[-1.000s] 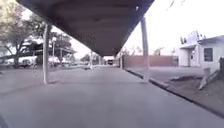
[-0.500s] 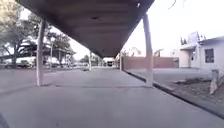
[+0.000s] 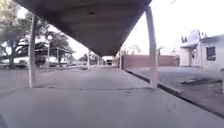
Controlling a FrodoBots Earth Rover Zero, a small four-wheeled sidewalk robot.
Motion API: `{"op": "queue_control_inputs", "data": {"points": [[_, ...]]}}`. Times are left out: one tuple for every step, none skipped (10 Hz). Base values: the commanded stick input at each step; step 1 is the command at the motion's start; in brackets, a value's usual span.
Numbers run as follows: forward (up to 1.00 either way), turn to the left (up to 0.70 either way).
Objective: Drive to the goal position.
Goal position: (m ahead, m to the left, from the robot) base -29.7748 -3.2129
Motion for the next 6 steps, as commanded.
{"op": "queue_control_inputs", "data": {"points": [[0.70,0.00],[0.70,0.00],[0.70,0.00],[0.70,0.00],[0.70,0.00],[0.70,0.00]]}}
